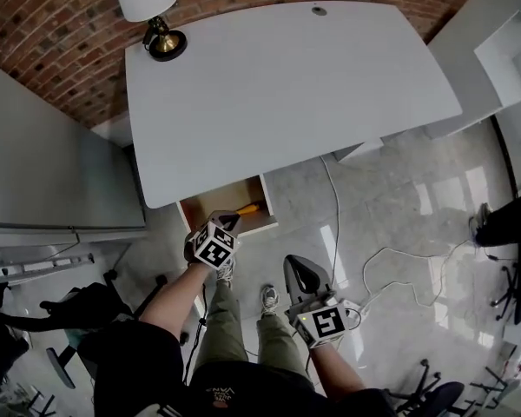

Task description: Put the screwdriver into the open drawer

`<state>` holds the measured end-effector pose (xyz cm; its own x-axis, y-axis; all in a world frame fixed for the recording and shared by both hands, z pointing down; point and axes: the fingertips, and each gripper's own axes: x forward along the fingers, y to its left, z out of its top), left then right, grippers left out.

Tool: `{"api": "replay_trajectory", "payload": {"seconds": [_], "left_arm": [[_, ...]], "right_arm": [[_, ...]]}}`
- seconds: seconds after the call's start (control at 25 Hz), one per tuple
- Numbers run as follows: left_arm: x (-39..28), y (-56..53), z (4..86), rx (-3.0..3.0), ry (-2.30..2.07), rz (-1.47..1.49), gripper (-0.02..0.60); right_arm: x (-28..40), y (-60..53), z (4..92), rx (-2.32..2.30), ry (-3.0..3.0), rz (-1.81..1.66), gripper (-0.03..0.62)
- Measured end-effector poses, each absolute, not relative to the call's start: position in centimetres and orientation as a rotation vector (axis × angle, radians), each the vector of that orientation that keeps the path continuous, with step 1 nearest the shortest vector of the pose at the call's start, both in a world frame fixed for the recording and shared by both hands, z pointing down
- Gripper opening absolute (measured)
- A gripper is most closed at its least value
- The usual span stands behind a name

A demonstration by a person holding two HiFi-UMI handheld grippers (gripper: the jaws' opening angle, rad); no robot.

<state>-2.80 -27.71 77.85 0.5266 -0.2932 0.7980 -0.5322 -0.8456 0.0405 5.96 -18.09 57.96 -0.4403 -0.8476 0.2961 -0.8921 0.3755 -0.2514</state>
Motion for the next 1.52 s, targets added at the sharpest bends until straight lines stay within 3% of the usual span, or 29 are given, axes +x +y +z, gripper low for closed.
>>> {"api": "replay_trajectory", "payload": {"seconds": [0.72, 1.52], "left_arm": [[-9.1, -17.0, 56.3, 2.554, -1.170, 0.661, 0.008], [-13.6, -5.4, 45.7, 2.539, -1.497, 0.424, 0.007]], "right_arm": [[2.0, -14.0, 50.3, 1.361, -2.655, 0.389, -0.003], [0.0, -6.3, 45.5, 1.223, -2.741, 0.276, -0.003]]}}
